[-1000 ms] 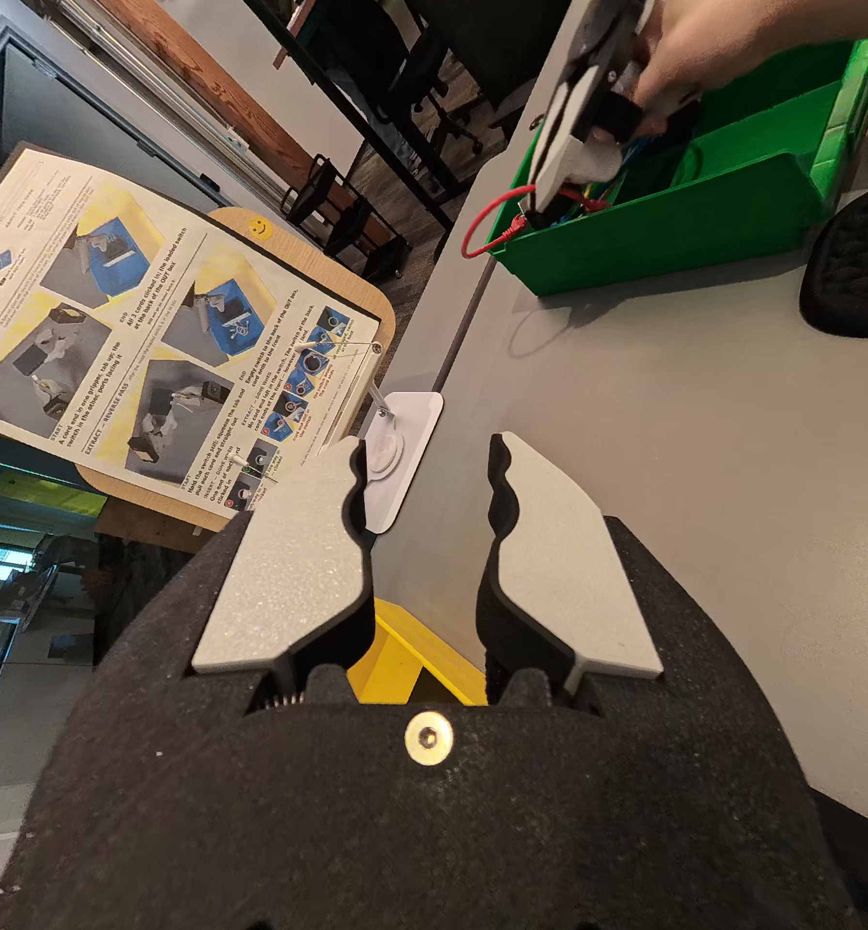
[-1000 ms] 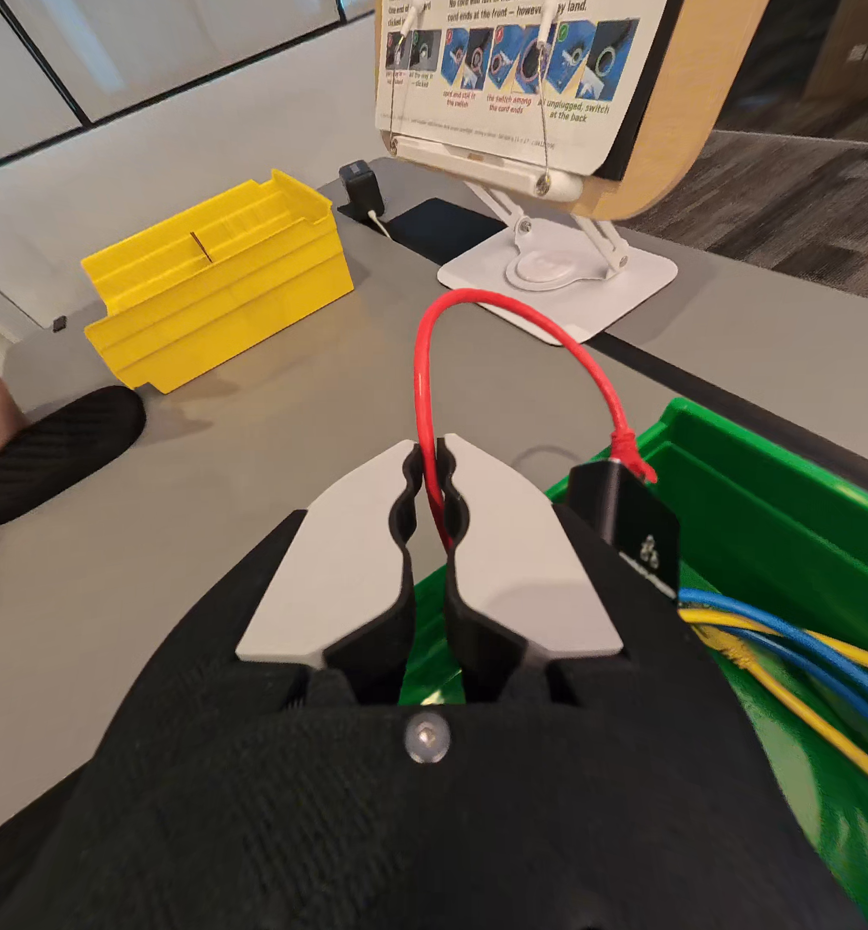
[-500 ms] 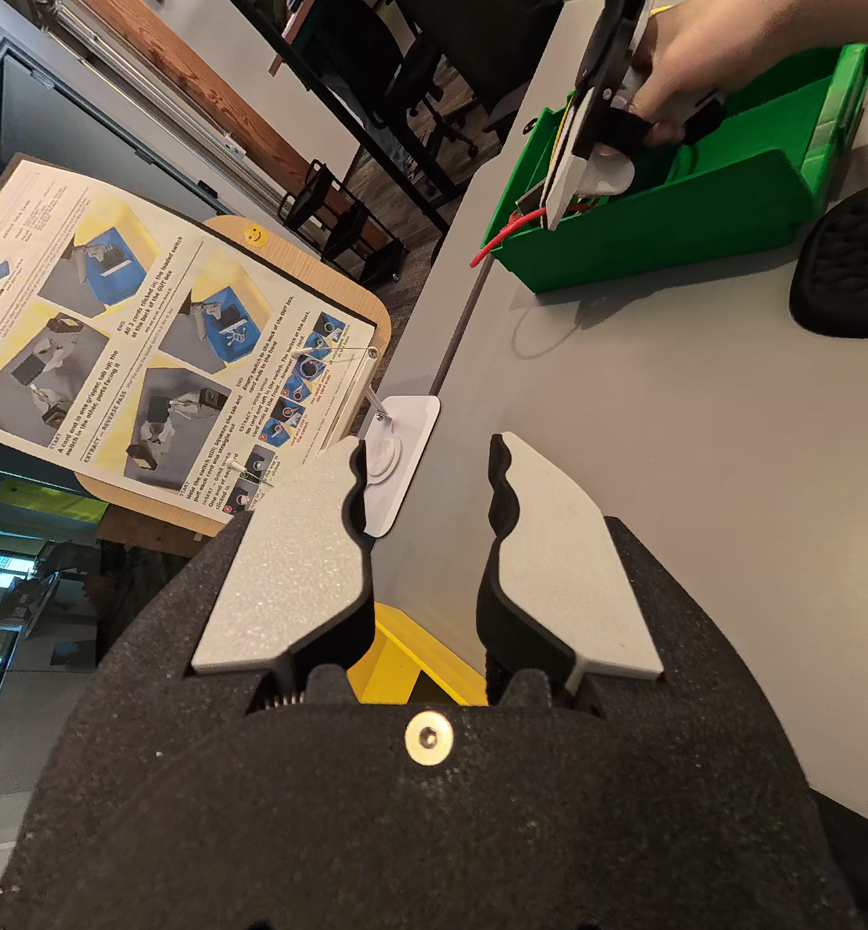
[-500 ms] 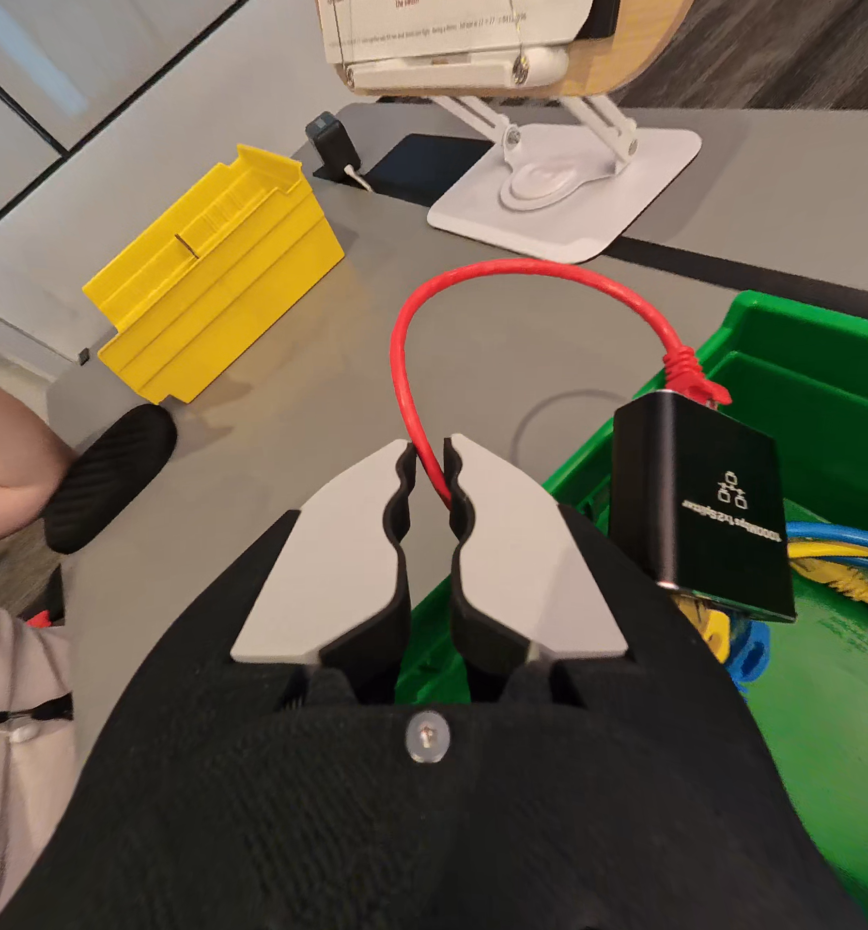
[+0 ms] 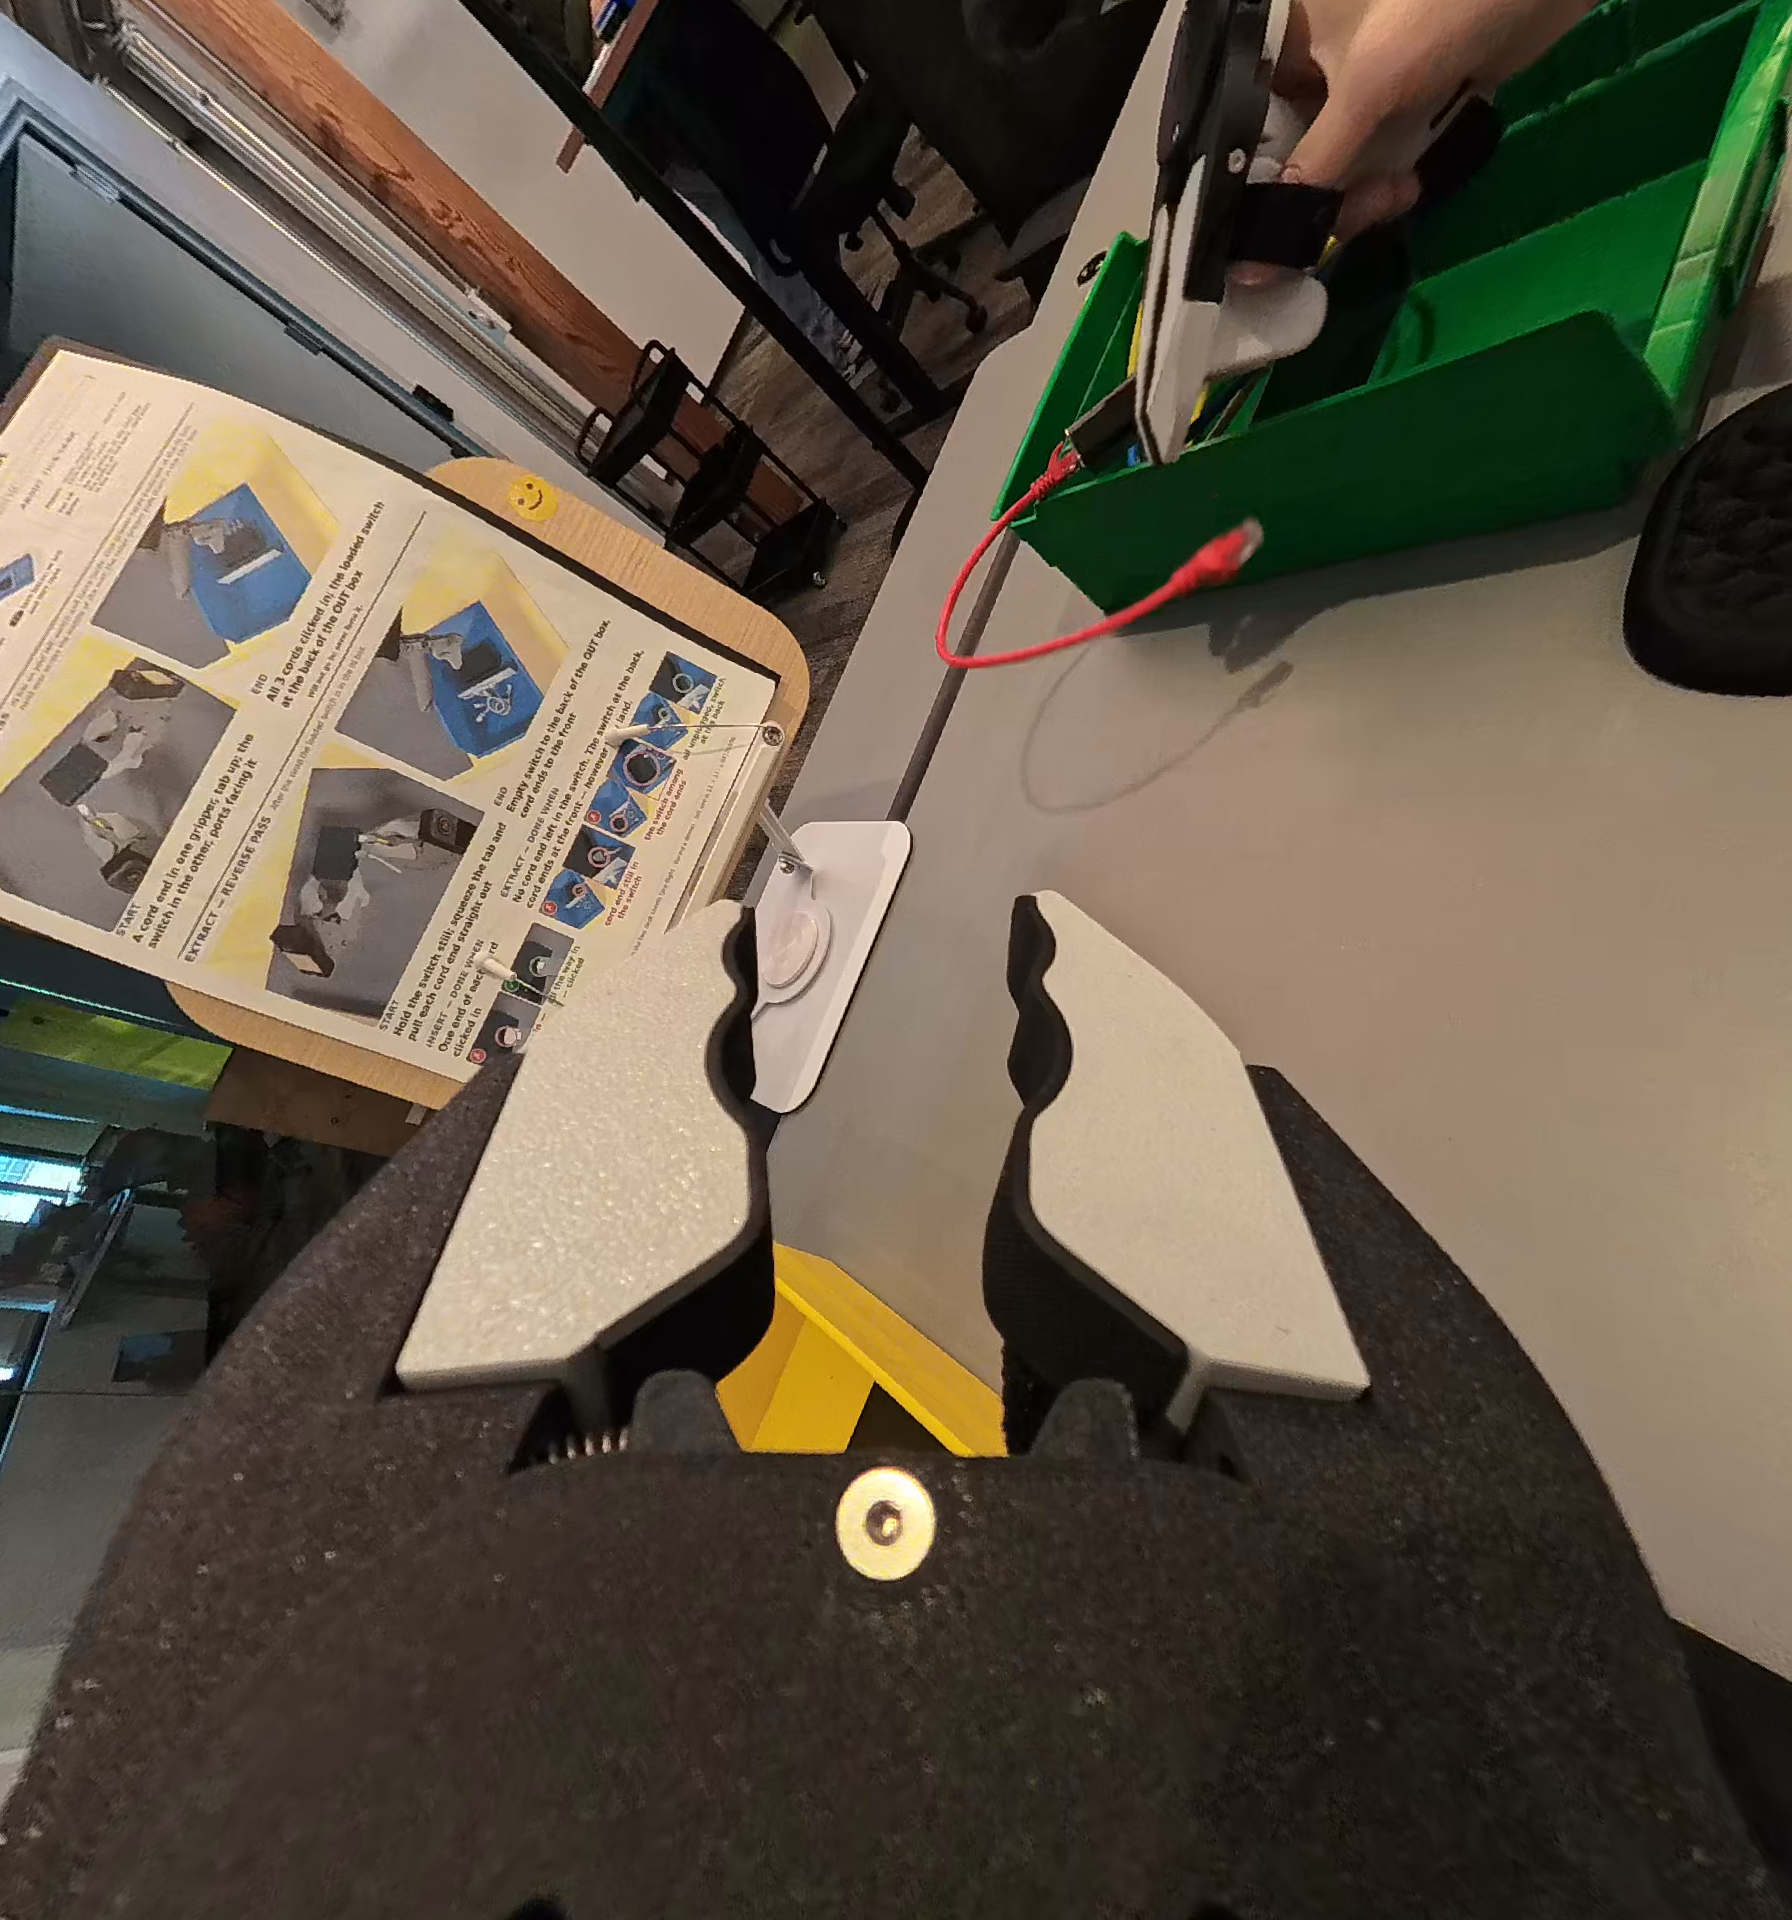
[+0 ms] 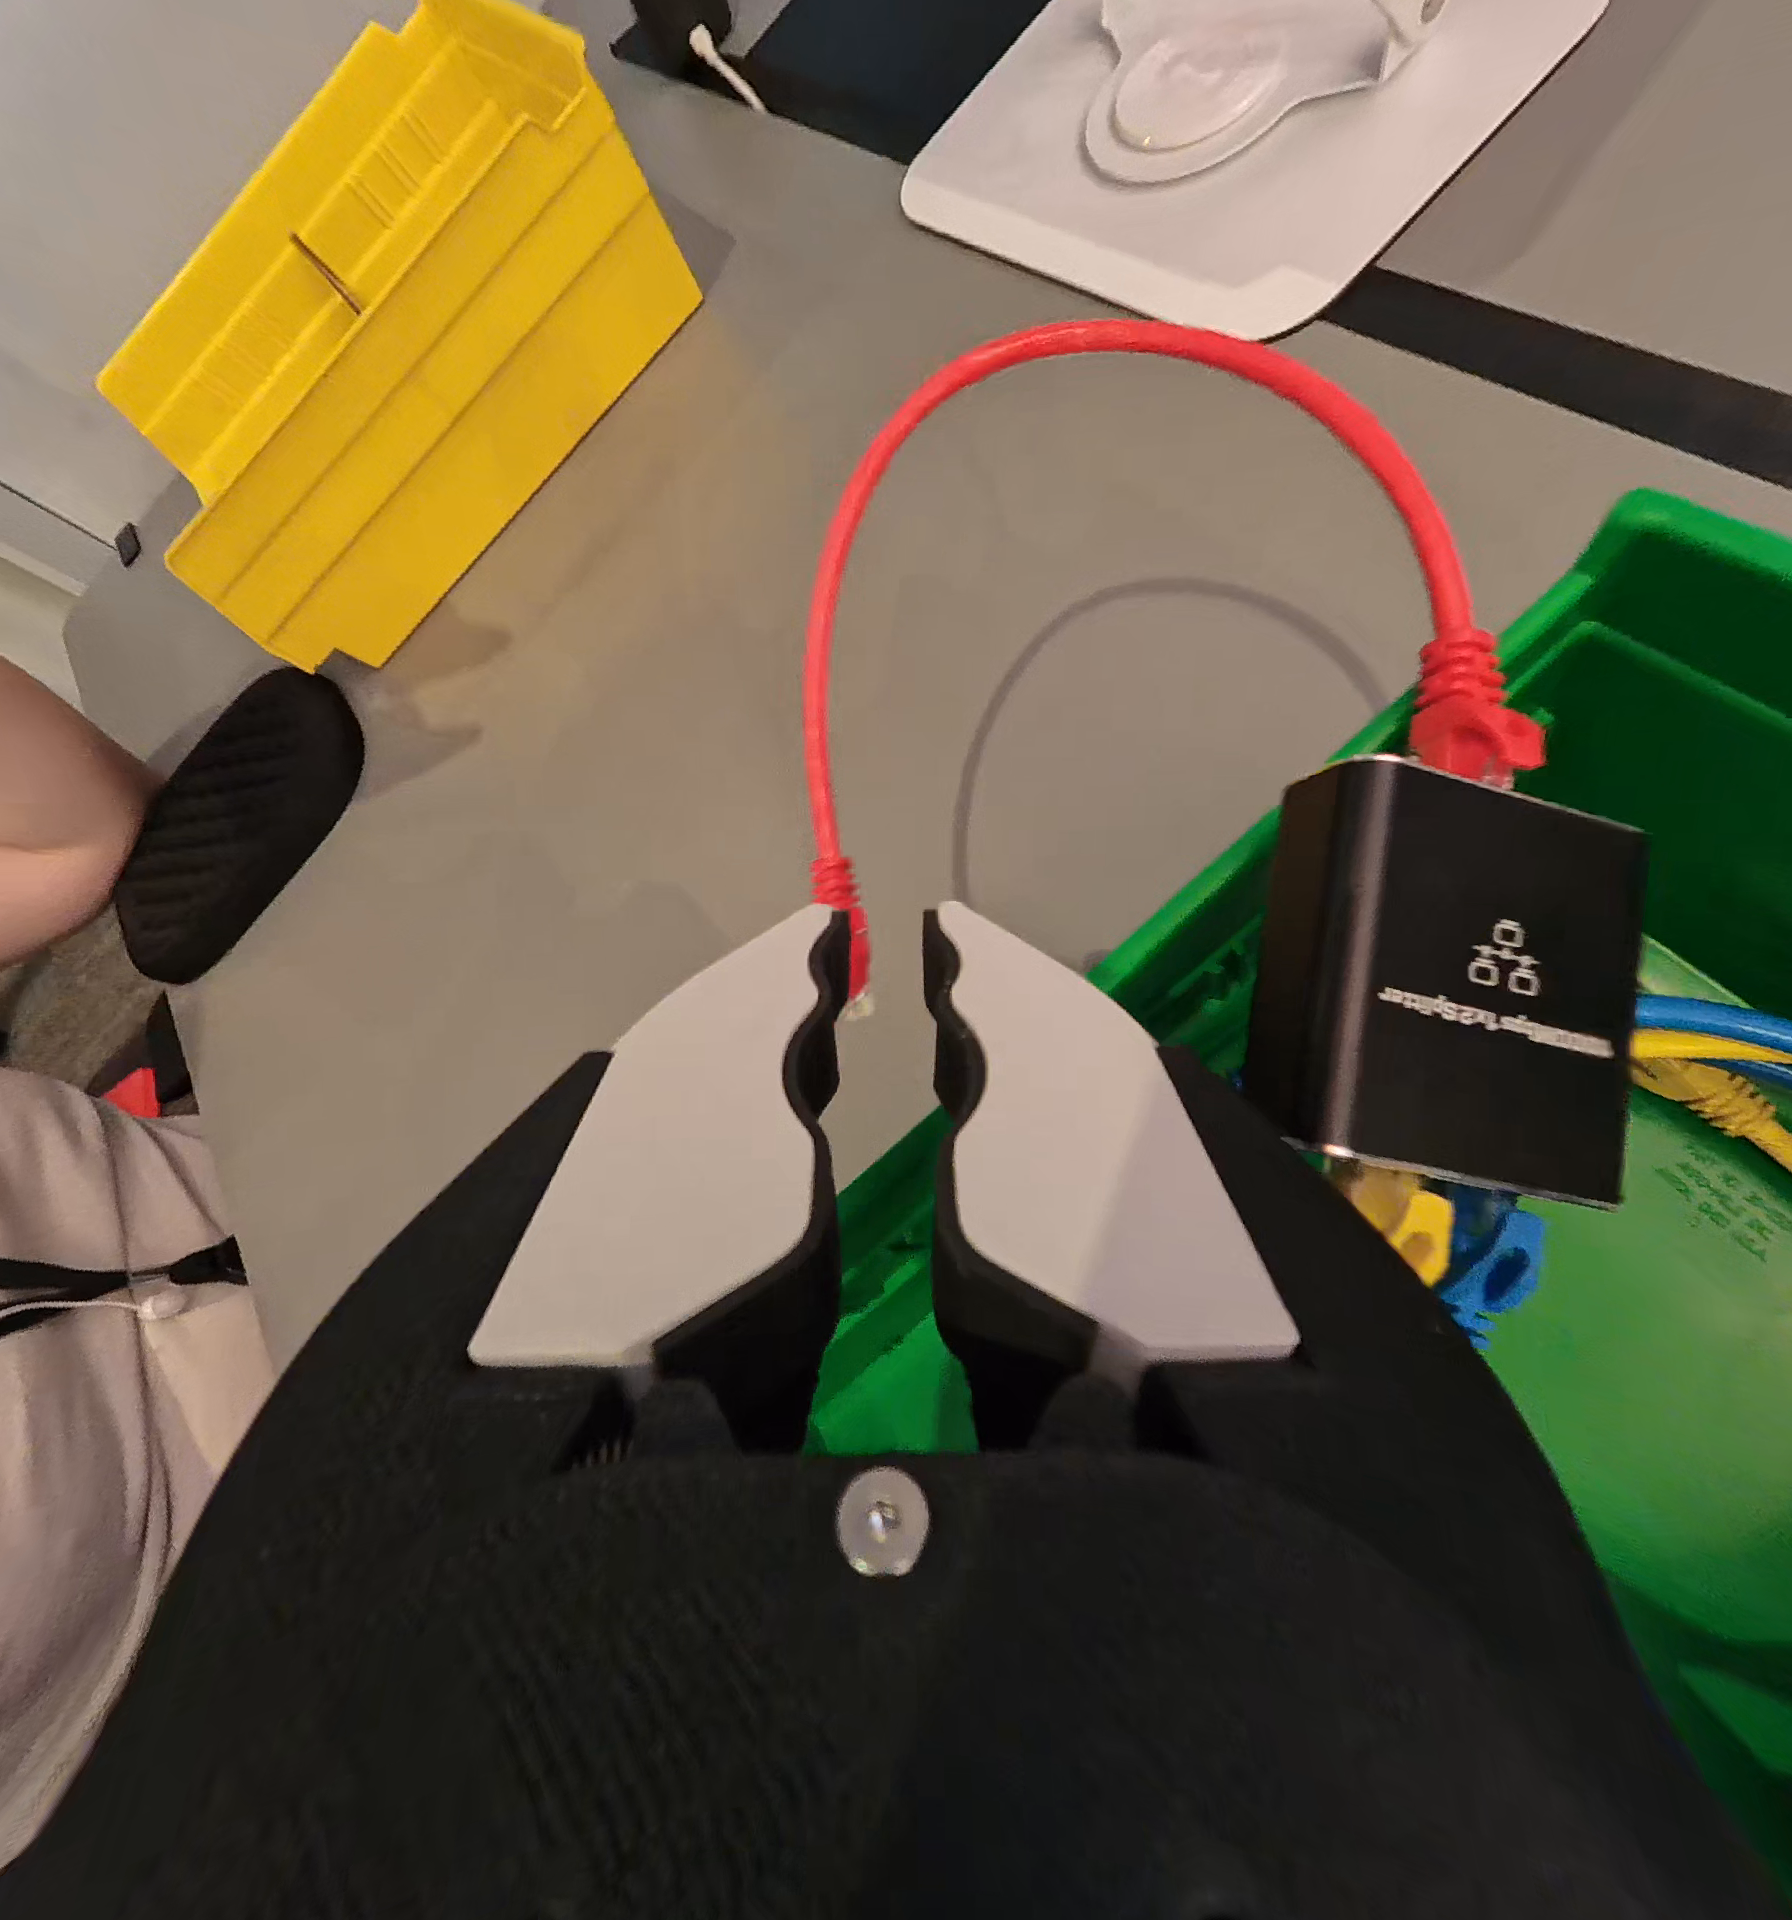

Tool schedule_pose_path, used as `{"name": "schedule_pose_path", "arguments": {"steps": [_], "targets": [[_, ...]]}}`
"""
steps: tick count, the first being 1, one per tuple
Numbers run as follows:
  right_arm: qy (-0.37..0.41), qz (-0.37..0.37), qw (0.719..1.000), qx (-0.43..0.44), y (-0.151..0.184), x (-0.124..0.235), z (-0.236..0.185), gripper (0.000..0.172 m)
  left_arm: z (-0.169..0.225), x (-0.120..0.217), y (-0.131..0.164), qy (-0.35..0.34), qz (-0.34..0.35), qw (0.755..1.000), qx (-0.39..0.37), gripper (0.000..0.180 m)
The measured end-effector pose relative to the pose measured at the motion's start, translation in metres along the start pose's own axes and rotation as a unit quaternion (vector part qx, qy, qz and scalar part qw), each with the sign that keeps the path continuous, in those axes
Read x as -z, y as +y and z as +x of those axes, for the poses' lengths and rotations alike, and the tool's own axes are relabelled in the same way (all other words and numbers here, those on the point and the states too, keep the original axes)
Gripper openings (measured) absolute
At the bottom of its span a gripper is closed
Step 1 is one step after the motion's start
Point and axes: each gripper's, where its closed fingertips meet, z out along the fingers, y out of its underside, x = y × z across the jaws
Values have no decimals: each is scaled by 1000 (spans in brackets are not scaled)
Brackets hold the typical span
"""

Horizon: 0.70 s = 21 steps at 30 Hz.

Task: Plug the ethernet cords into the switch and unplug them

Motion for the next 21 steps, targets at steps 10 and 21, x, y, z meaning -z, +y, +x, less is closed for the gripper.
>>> {"name": "schedule_pose_path", "arguments": {"steps": [10,21], "targets": [[153,-2,978,144,-14,32,8,18,1,-3,2,2,-5,1000,1,46],[263,-47,952,150,2,70,42,47,0,-3,3,2,-6,1000,1,46]]}}
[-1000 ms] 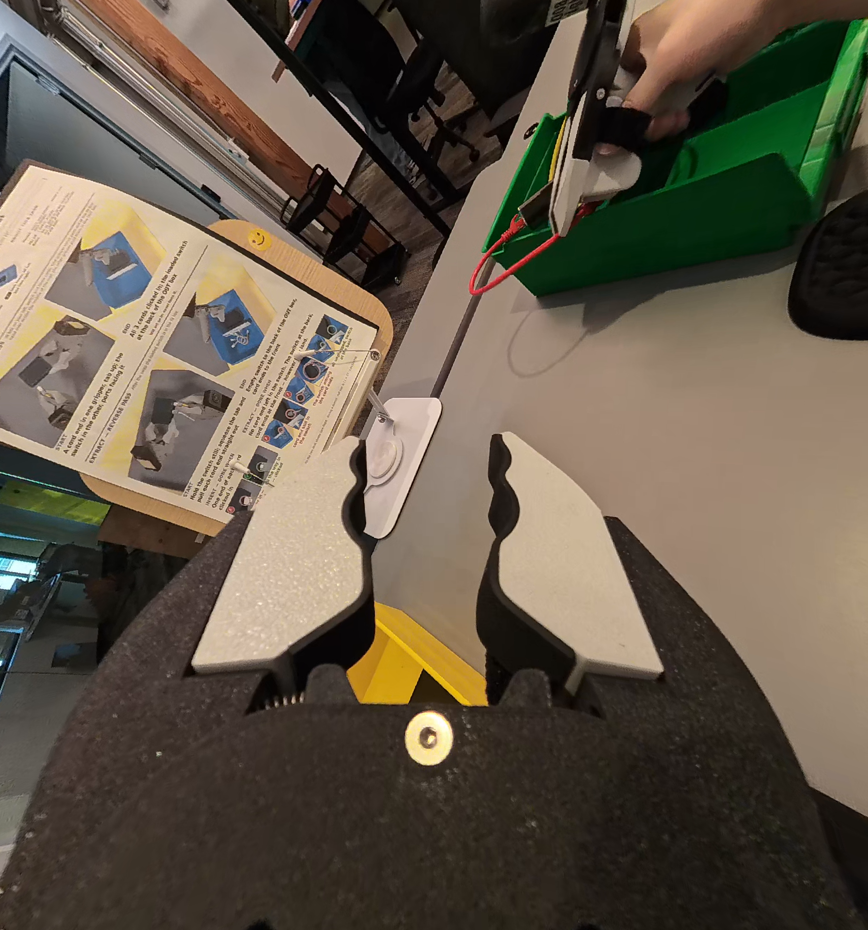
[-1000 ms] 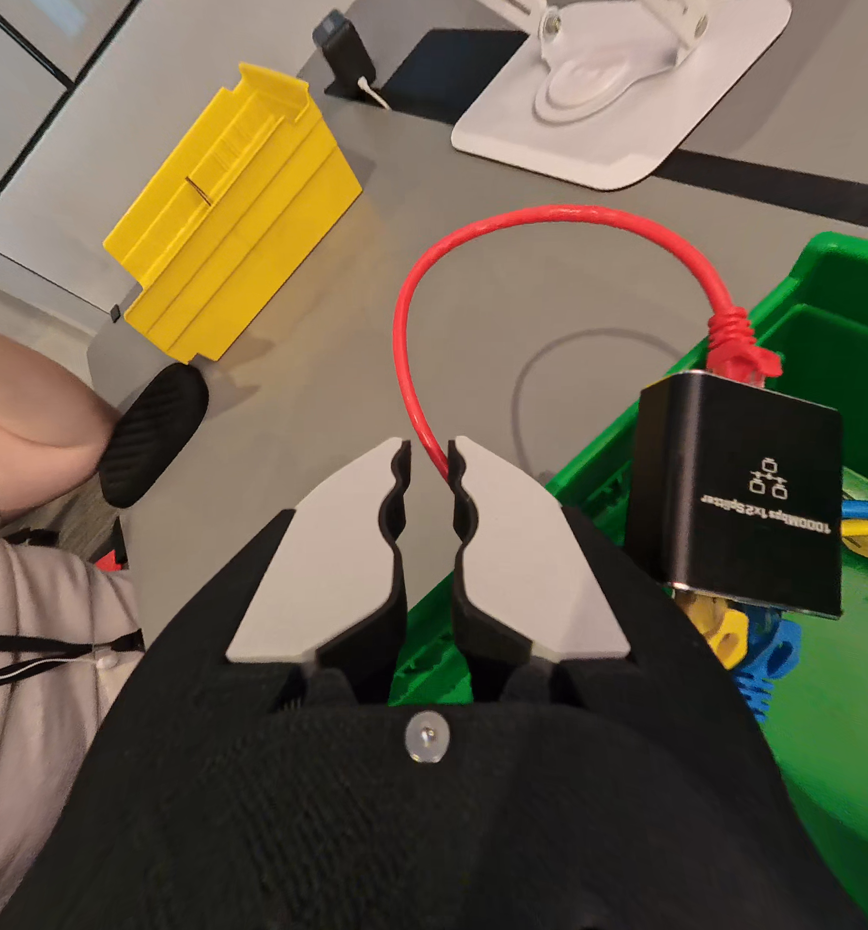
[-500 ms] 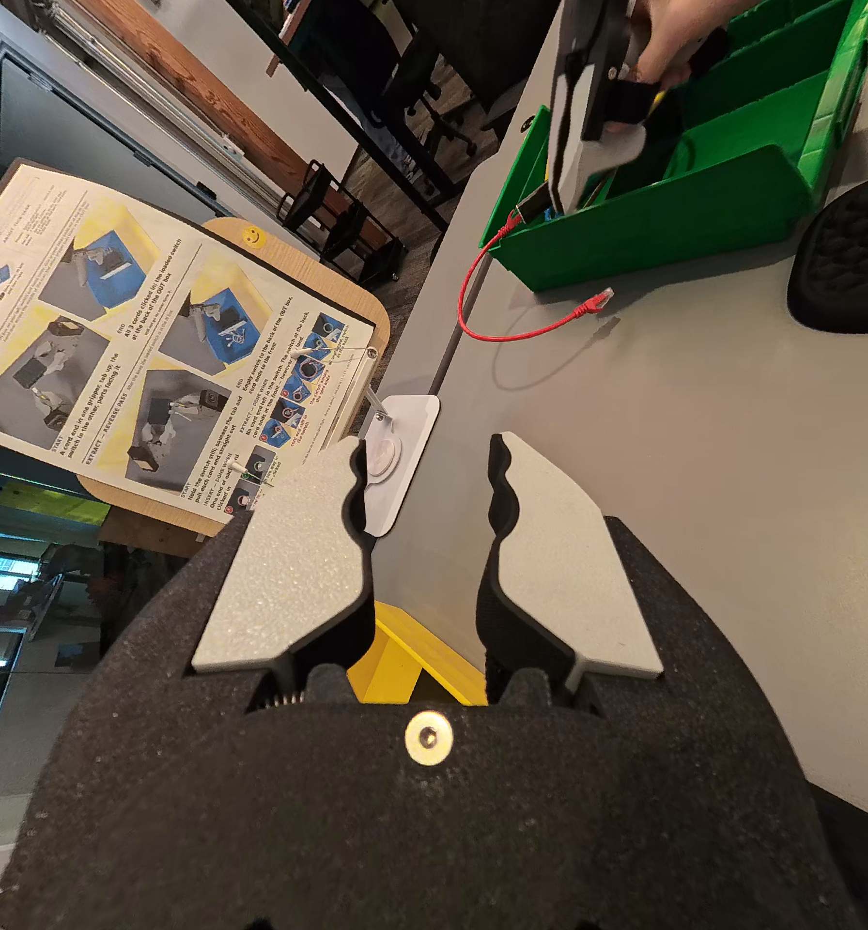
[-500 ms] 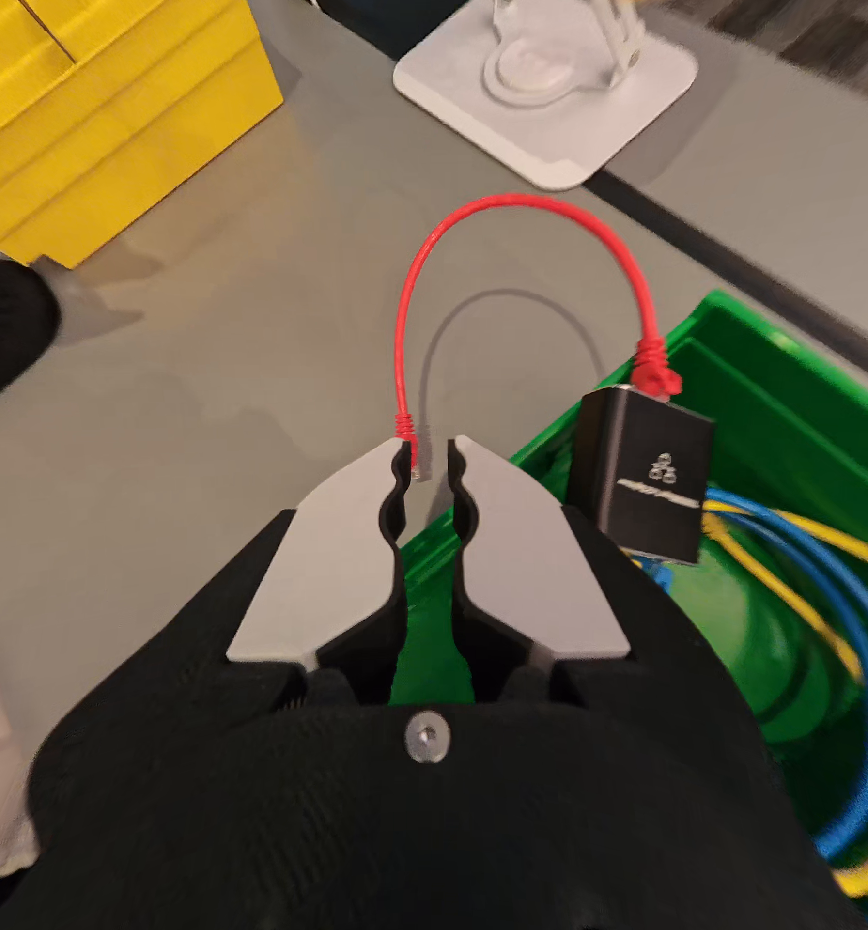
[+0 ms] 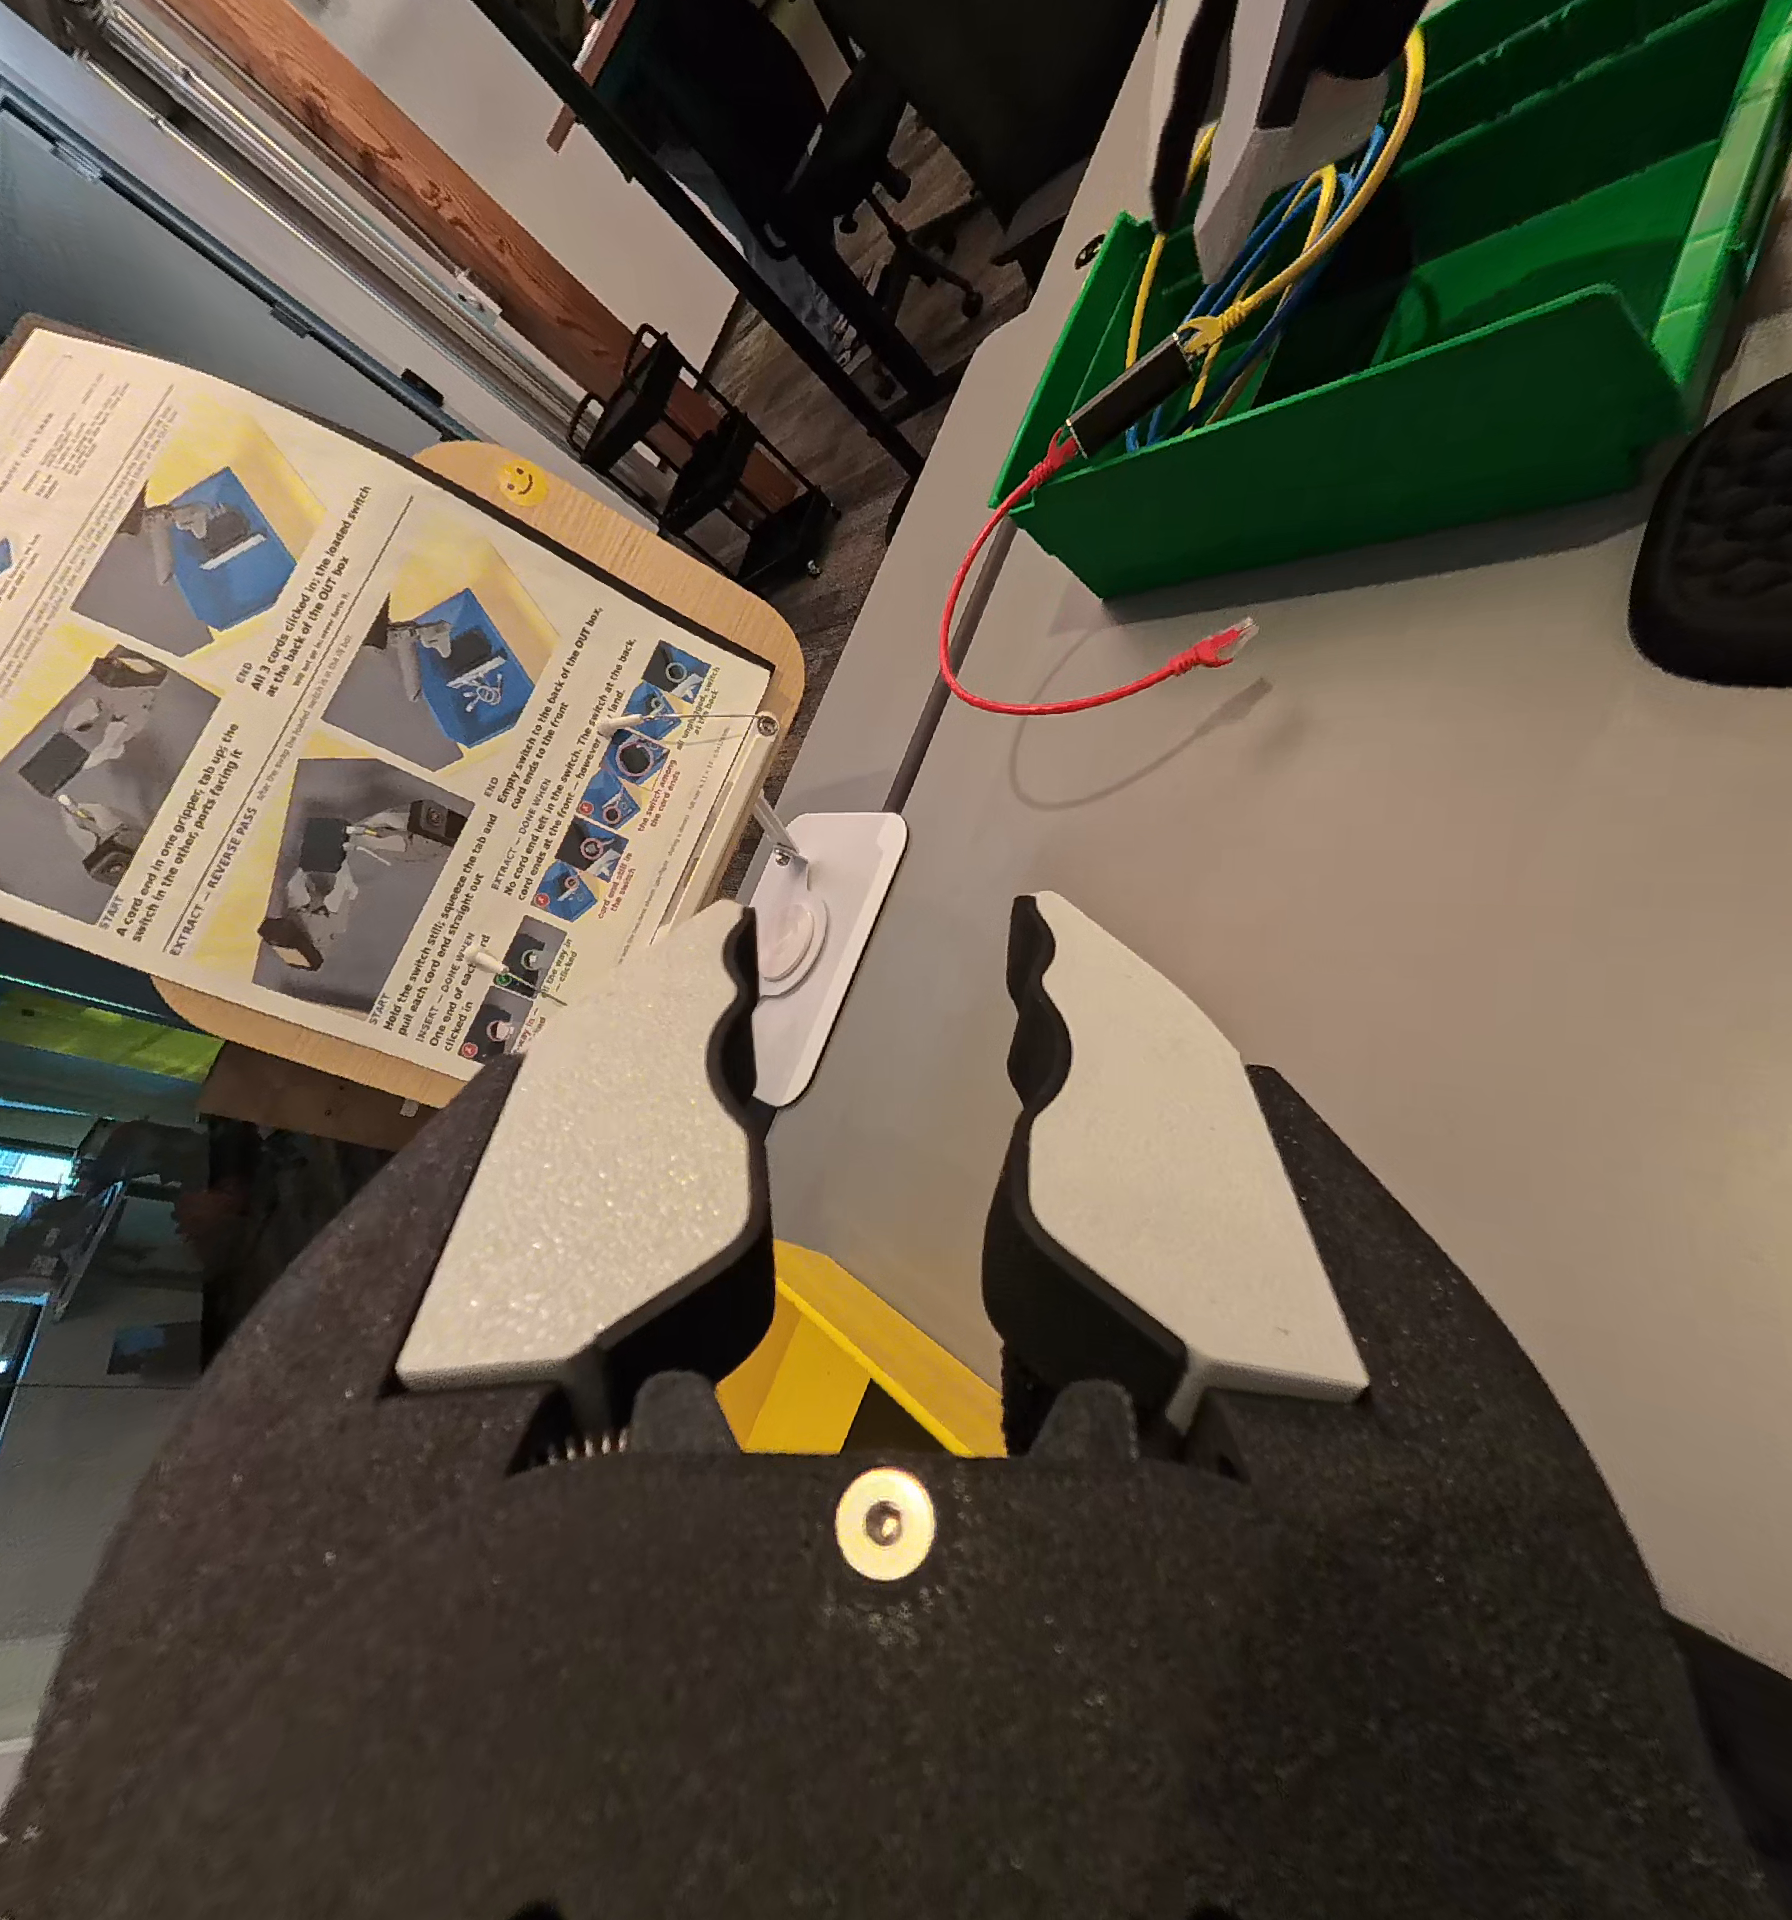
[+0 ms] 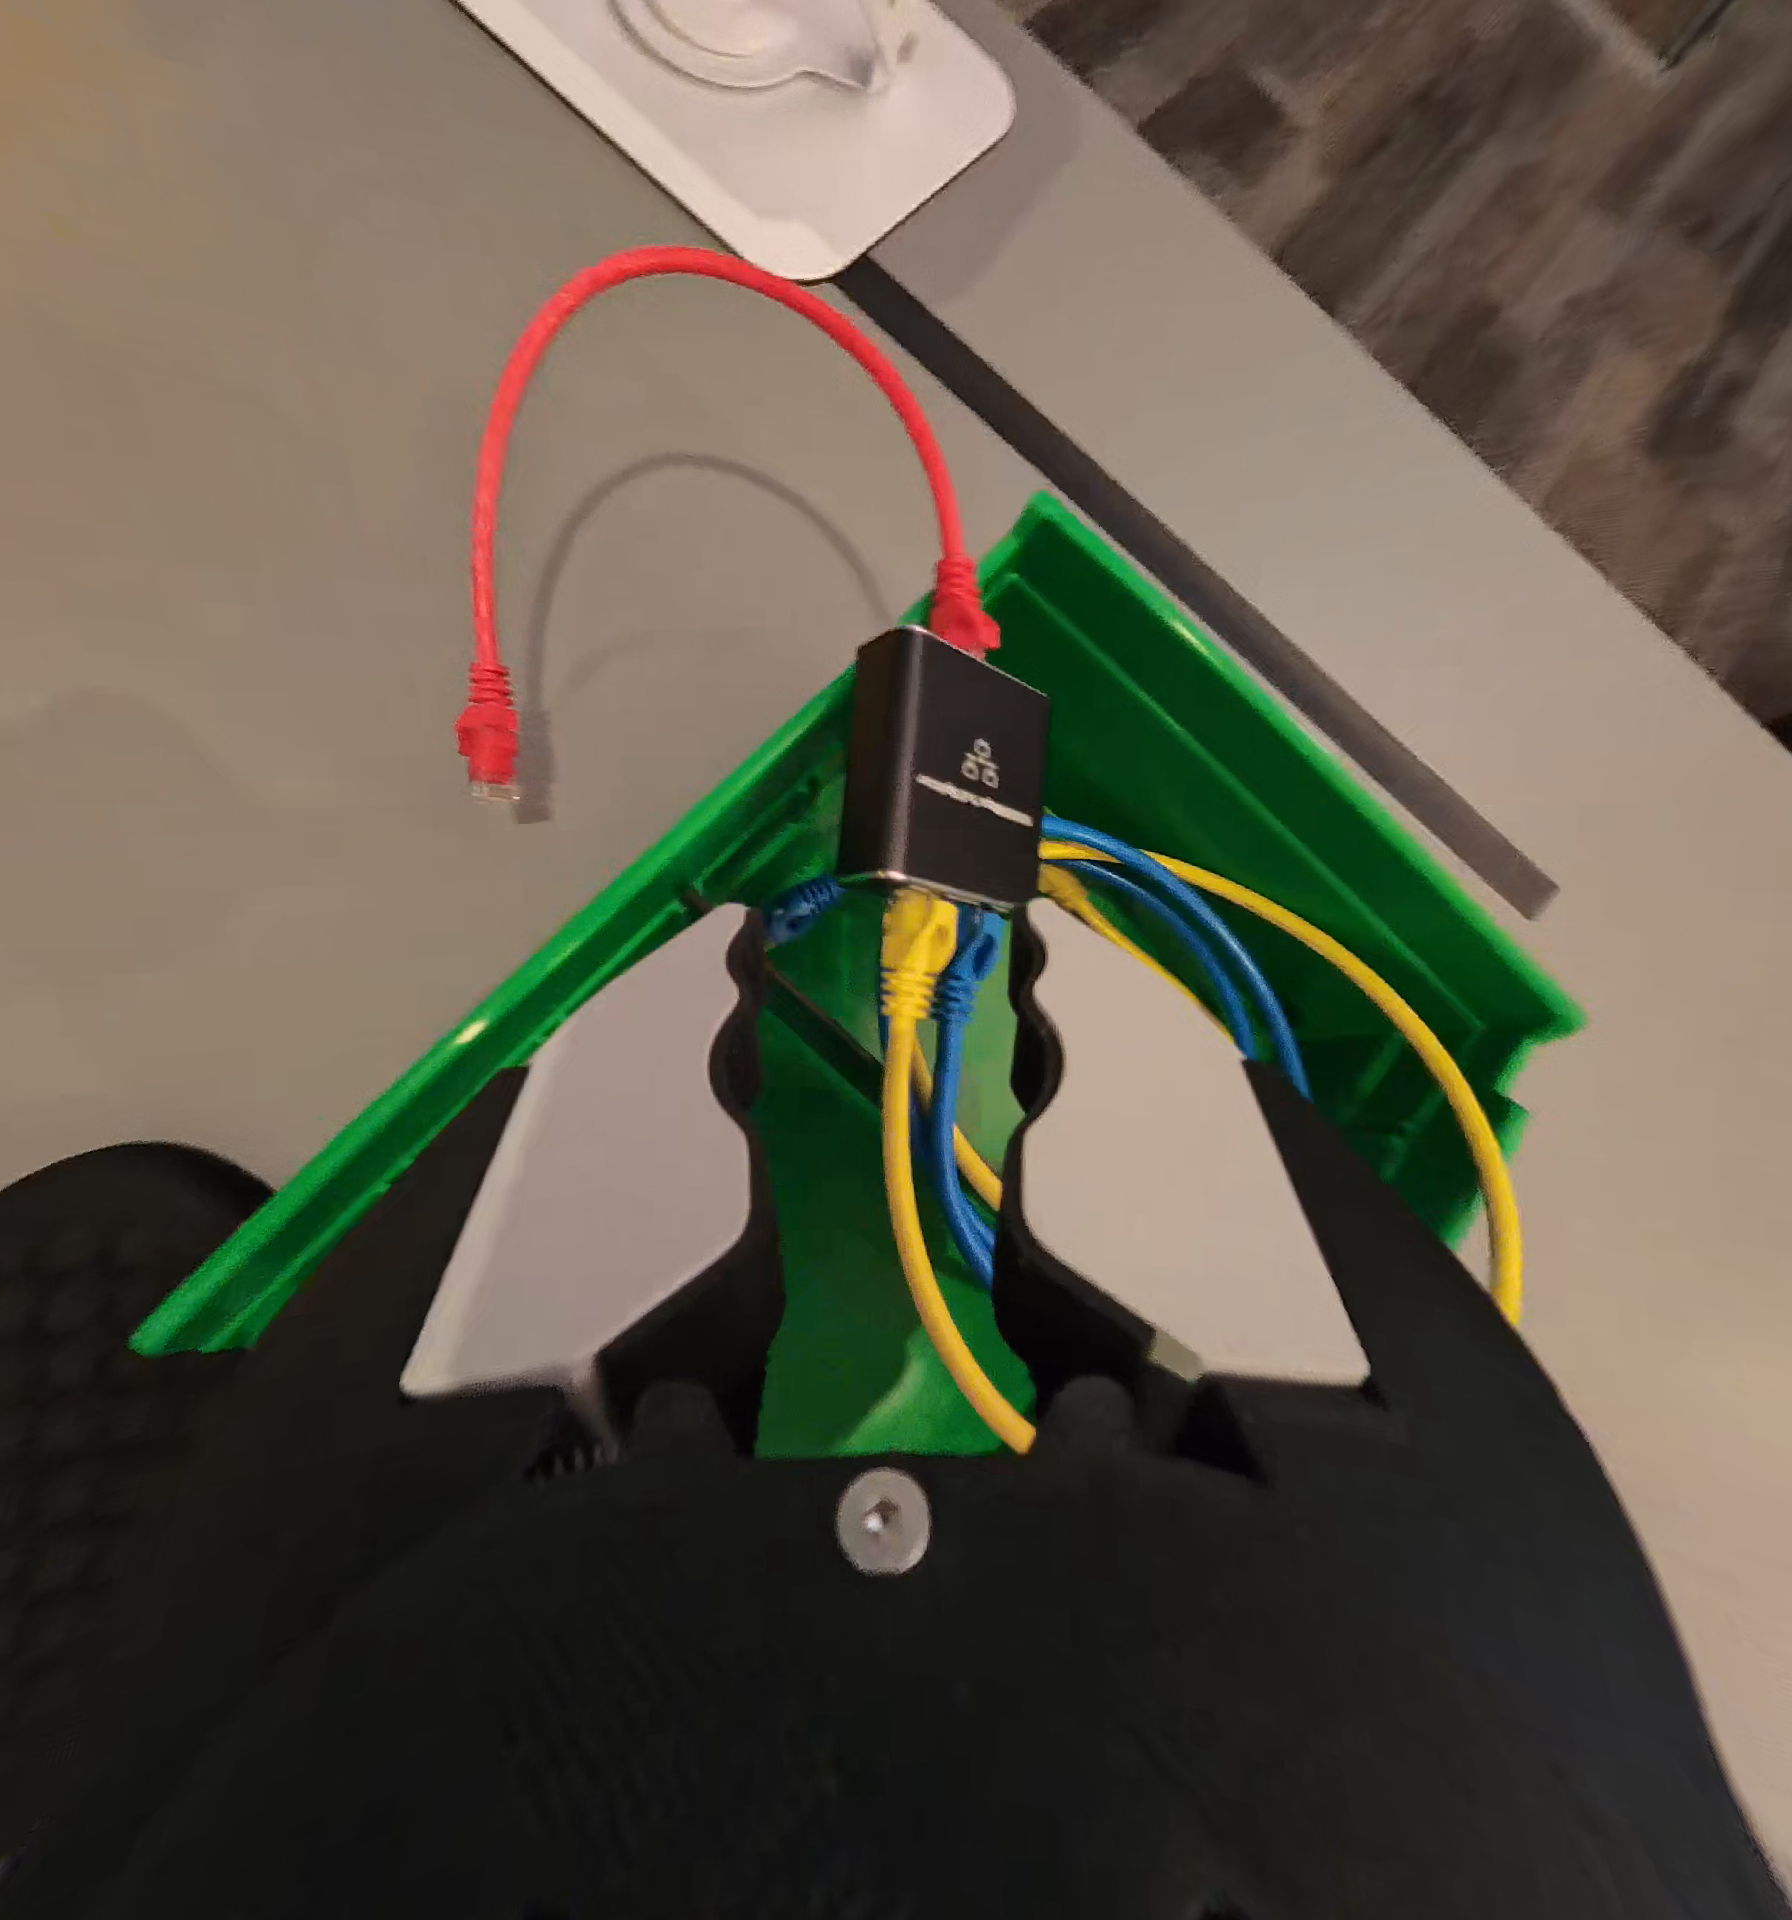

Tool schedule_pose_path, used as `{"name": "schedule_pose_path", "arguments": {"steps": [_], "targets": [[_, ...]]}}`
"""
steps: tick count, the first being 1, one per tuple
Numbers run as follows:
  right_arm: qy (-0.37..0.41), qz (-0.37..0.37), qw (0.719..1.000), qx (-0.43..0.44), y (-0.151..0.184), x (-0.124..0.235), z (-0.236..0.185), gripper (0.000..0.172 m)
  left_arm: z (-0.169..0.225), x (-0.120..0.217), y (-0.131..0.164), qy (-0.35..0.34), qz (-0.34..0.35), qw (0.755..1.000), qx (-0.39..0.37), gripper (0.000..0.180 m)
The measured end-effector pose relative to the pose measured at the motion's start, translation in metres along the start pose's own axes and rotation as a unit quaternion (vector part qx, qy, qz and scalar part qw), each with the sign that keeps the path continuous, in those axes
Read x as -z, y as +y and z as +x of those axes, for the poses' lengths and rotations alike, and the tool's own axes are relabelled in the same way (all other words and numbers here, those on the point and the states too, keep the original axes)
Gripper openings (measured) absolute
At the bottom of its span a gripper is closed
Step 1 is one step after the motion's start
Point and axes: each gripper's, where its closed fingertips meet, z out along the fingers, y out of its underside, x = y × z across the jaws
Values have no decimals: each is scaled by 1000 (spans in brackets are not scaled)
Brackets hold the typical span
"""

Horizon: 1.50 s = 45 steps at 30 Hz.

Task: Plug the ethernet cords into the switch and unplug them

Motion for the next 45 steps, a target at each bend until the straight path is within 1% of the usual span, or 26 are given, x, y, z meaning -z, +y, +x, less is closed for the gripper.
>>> {"name": "schedule_pose_path", "arguments": {"steps": [1,3,5,6,8,10,11,14,17,21,23,24,26,28,31,34,37,38,40,45], "targets": [[-3,-8,1000,7,-4,-3,-2,52,1,-1,0,2,0,1000,-1,46],[0,-27,998,57,-16,-12,-12,54,3,-3,0,4,-4,1000,-5,46],[23,-84,990,110,-19,-26,-13,54,6,-6,2,8,-9,1000,-7,46],[47,-125,982,134,-16,-34,-7,52,7,-7,3,10,-12,1000,-8,46],[67,-205,962,167,-2,-45,0,51,8,-8,4,12,-17,1000,-11,46],[95,-242,947,191,6,-53,6,42,8,-7,4,12,-16,1000,-11,46],[107,-246,942,200,8,-58,8,42,7,-6,3,12,-13,1000,-11,46],[167,-231,937,201,9,-70,20,40,5,-4,3,9,-10,1000,-9,45],[199,-188,945,180,1,-71,26,29,3,-3,4,7,-11,1000,-7,45],[208,-94,964,134,-24,-49,30,26,2,-2,4,5,-10,1000,-8,45],[204,-79,970,110,-26,-36,36,26,2,-2,3,5,-9,1000,-7,45],[196,-74,973,100,-25,-32,38,26,2,-2,4,5,-10,1000,-7,45],[155,-50,984,66,-24,-29,37,26,3,-3,4,7,-12,1000,-9,45],[105,-19,994,9,-26,-24,37,26,5,-4,4,8,-14,1000,-12,45],[46,13,996,-80,-28,-10,42,26,7,-5,4,11,-14,1000,-13,45],[20,3,991,-133,-23,7,54,26,8,-6,4,13,-15,1000,-13,45],[-59,1,983,-172,-21,20,53,26,9,-8,5,14,-18,1000,-15,45],[-83,-5,977,-197,-16,21,53,26,10,-9,5,16,-19,1000,-15,45],[-123,-45,963,-234,0,20,53,26,11,-10,5,16,-20,1000,-18,45],[-177,-119,941,-262,30,-1,48,26,16,-13,5,22,-24,999,-21,45]]}}
